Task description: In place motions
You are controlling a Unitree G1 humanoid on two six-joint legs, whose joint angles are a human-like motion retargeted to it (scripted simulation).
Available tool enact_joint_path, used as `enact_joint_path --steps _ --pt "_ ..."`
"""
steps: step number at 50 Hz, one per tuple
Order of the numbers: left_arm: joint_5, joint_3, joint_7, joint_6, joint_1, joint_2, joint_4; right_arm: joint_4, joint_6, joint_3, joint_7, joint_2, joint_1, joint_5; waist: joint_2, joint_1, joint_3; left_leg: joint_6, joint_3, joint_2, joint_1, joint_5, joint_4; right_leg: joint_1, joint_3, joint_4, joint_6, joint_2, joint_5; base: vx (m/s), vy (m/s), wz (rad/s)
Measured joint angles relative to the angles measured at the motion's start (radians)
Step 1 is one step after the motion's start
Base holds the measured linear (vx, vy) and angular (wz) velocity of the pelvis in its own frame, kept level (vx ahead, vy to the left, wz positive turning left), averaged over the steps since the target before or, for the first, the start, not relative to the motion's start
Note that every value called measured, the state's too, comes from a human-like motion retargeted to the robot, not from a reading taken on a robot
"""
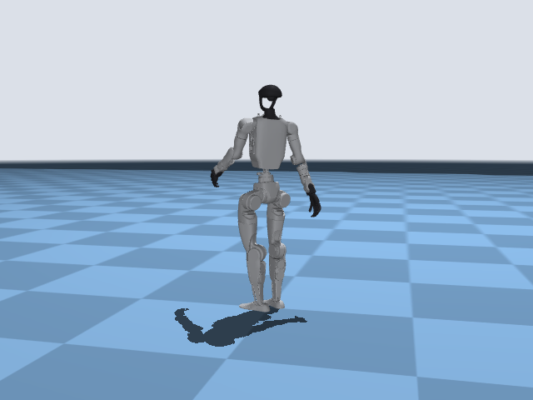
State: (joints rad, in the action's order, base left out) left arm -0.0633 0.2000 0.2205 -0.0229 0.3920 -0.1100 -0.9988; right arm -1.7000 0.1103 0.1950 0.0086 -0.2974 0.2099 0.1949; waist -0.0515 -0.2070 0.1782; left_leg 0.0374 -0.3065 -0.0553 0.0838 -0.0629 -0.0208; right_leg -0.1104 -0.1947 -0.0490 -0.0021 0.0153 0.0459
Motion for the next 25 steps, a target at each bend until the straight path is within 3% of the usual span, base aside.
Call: enact_joint_path --steps 5,13,17,22,25 --pt "0.077 -0.016 -0.004 0.006 -0.098 0.029 -0.135 0.000 0.030 -0.110 0.045 0.070 -0.104 0.020 0.003 0.029 -0.001 0.003 0.027 -0.010 0.000 0.005 0.001 0.013 -0.014 0.003 0.001 -0.005 0.006 0.04 0.04 0.29" --pt "0.286 0.066 -0.095 -0.068 -0.323 0.005 -0.680 0.190 0.028 -0.362 0.216 0.189 -0.356 0.191 0.018 0.064 -0.012 0.005 0.058 -0.029 -0.019 0.011 -0.003 0.037 -0.012 0.004 0.003 -0.010 0.018 0.04 0.03 0.17" --pt "0.292 0.159 -0.089 -0.149 -0.567 -0.005 -0.701 0.363 -0.022 -0.420 0.260 0.242 -0.469 0.209 0.019 0.060 -0.029 0.003 0.059 -0.029 -0.027 0.011 -0.005 0.039 -0.004 0.000 0.007 -0.008 0.021 0.00 0.00 0.00" --pt "0.317 0.252 -0.030 -0.107 -0.818 -0.021 -0.701 0.558 -0.080 -0.457 0.276 0.283 -0.544 0.108 0.020 0.061 -0.036 0.000 0.057 -0.024 -0.023 0.013 -0.008 0.030 0.007 -0.002 0.012 -0.005 0.022 0.00 0.00 0.00" --pt "0.323 0.290 -0.045 -0.127 -0.905 -0.018 -0.701 0.631 -0.107 -0.467 0.273 0.293 -0.561 0.063 0.025 0.059 -0.044 -0.002 0.062 -0.023 -0.022 0.014 -0.006 0.032 0.005 0.000 0.013 -0.005 0.022 0.00 0.00 0.00"
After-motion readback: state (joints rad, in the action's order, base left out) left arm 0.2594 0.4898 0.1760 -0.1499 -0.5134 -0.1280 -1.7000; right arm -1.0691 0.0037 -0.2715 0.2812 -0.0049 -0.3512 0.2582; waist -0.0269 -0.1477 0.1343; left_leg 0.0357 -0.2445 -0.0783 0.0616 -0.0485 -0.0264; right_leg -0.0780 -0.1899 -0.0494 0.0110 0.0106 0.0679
